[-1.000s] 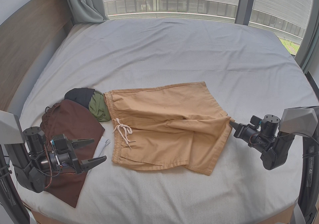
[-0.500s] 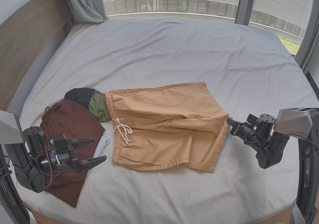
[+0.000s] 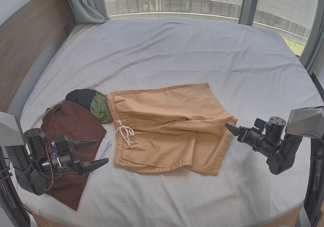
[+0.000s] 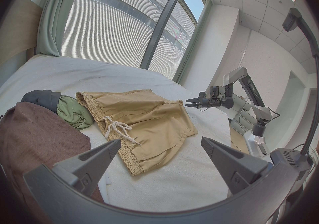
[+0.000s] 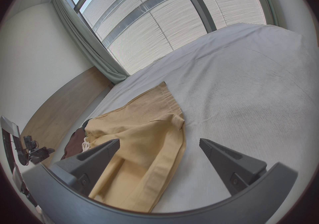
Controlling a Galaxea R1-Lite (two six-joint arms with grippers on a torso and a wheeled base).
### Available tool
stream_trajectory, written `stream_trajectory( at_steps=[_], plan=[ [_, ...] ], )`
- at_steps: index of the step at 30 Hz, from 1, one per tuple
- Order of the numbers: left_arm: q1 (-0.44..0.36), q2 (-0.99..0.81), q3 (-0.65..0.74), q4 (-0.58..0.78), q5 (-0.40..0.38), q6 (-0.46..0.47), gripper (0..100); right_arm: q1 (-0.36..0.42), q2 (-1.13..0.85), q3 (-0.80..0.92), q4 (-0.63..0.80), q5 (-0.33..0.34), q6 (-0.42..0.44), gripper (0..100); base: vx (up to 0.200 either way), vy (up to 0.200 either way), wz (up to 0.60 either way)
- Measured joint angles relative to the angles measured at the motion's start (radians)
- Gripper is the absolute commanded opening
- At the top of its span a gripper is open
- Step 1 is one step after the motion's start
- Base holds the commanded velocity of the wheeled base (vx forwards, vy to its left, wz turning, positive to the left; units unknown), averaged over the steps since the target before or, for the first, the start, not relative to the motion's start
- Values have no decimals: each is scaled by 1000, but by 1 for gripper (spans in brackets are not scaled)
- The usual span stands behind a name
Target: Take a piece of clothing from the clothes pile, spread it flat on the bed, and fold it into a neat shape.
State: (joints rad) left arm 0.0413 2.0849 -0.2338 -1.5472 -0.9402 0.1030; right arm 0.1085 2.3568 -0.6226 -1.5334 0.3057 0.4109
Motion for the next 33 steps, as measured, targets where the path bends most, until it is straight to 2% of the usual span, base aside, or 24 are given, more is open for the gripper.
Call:
stream_trajectory(
  at_steps=[9,17,33],
  plan=[
    [0,0,-2,0,0,1,100,46,-64,192,3,48,-13,100,0,0,0],
    [0,0,-4,0,0,2,100,102,-66,295,1,94,-15,100,0,0,0],
    [0,0,-5,0,0,3,100,163,29,306,-7,103,-4,100,0,0,0]
  ],
)
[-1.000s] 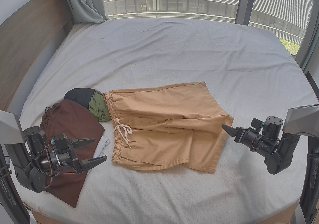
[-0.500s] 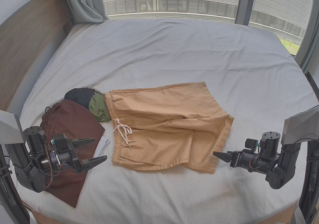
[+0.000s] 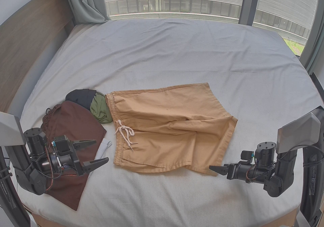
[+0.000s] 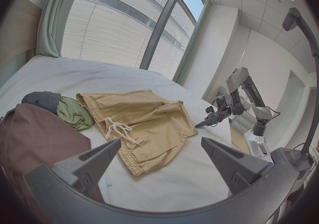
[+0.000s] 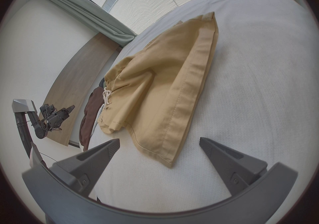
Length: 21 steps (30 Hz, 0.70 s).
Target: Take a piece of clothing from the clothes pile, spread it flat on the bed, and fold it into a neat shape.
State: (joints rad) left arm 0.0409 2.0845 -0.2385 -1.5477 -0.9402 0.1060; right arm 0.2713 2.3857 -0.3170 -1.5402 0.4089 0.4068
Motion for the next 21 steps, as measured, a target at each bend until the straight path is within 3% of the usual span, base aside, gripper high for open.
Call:
stream_trajectory(
  at_steps=[12,21],
  plan=[
    [3,-6,-1,0,-1,-2,100,64,59,-34,-6,-2,97,100,0,0,0],
    [3,-8,-1,0,-2,-3,100,79,53,-31,0,2,104,100,0,0,0]
  ],
)
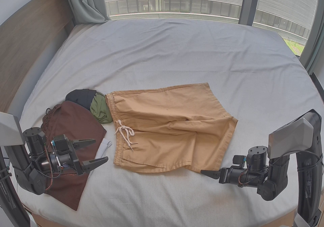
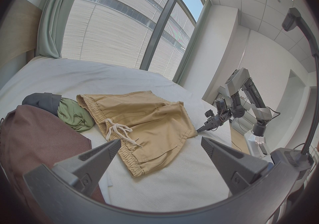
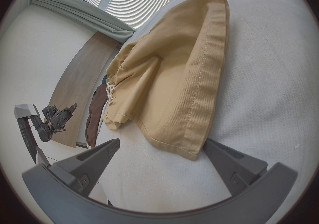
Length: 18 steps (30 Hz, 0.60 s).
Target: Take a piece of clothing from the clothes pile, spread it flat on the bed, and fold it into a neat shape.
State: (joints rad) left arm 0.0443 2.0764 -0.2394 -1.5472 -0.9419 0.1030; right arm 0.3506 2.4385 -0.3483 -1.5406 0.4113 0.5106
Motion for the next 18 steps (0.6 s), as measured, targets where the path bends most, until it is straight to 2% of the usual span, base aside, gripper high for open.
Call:
stream_trajectory(
  at_steps=[18],
  plan=[
    [-2,2,-1,0,0,2,100,-3,-104,56,1,27,-6,100,0,0,0]
  ],
)
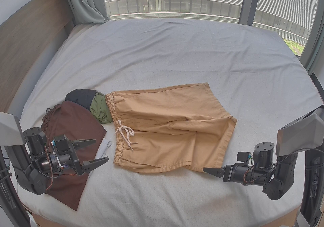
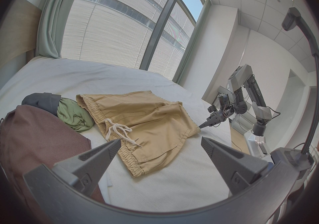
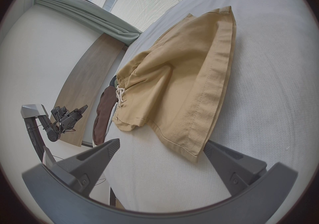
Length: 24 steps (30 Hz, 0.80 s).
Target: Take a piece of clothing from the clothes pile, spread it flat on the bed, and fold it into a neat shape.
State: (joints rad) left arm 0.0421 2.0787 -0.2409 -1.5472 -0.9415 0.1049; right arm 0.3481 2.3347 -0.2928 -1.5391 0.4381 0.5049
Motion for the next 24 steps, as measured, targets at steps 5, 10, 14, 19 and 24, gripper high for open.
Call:
stream_trajectory(
  at_steps=[5,10,14,19,24],
  plan=[
    [-1,0,0,0,0,1,100,-2,-1,-2,0,-1,0,100,0,0,0],
    [0,0,0,0,0,1,100,-3,2,-6,-1,-1,0,0,0,0,0],
    [-1,1,0,0,0,1,100,-6,3,-6,-1,-3,-1,0,0,0,0],
    [-1,5,0,0,0,0,100,-7,4,0,-1,-3,-5,0,0,0,0],
    [-1,7,0,0,0,0,100,-9,4,10,-1,-3,-10,0,0,0,0]
  ],
)
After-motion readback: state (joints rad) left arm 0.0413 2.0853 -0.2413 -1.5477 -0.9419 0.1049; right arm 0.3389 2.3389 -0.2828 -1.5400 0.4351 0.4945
